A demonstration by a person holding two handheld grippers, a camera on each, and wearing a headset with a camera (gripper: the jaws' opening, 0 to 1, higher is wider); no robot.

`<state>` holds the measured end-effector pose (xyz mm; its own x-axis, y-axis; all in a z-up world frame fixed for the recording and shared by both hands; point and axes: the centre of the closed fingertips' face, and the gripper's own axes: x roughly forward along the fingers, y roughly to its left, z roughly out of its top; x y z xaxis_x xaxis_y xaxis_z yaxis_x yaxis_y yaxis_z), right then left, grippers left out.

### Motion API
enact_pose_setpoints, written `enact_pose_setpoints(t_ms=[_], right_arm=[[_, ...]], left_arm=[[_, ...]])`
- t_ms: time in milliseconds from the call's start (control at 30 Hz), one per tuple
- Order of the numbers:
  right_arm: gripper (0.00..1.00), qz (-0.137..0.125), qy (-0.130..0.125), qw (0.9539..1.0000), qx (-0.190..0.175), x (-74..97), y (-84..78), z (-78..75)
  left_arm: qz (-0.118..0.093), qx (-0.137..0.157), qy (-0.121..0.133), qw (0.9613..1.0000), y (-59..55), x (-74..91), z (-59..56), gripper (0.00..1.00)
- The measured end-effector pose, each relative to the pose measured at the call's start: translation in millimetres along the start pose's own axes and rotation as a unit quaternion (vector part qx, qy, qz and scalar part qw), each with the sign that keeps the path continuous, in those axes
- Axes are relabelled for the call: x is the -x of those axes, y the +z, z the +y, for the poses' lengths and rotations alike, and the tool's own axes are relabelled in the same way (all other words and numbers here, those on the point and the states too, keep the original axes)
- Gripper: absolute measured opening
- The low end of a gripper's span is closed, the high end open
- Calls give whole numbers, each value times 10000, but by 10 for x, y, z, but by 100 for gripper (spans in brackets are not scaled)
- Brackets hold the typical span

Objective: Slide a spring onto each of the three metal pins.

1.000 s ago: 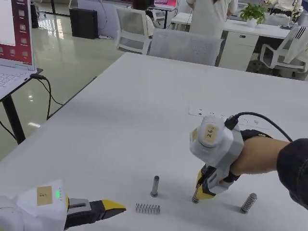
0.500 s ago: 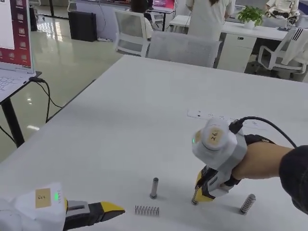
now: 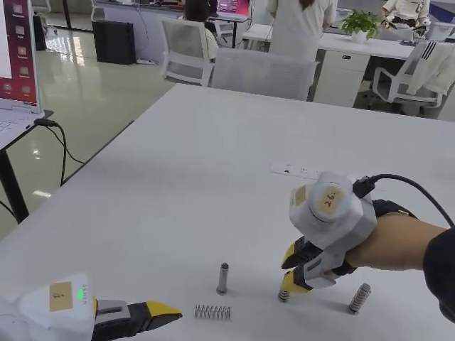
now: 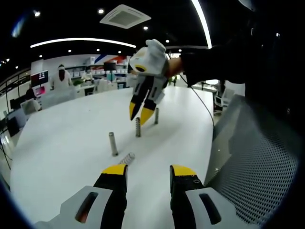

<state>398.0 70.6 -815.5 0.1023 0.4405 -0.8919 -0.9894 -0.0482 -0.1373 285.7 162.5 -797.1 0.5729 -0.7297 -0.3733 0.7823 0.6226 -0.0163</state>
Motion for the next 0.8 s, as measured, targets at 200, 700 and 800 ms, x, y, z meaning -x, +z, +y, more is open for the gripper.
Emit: enact_pose_setpoints(t_ms=[200, 700, 800], right_arm=[[16, -252, -153, 9996, -9, 44, 107, 80], [15, -953, -76, 9948, -337, -42, 392, 374], [16, -1003, -68, 9943, -346, -105, 432, 418]], left_arm=[[-2, 0, 2, 10000, 4, -4, -4, 29], [26, -36, -37, 10000, 14, -27, -22, 28], [35, -49, -44, 10000, 17, -24, -25, 28]])
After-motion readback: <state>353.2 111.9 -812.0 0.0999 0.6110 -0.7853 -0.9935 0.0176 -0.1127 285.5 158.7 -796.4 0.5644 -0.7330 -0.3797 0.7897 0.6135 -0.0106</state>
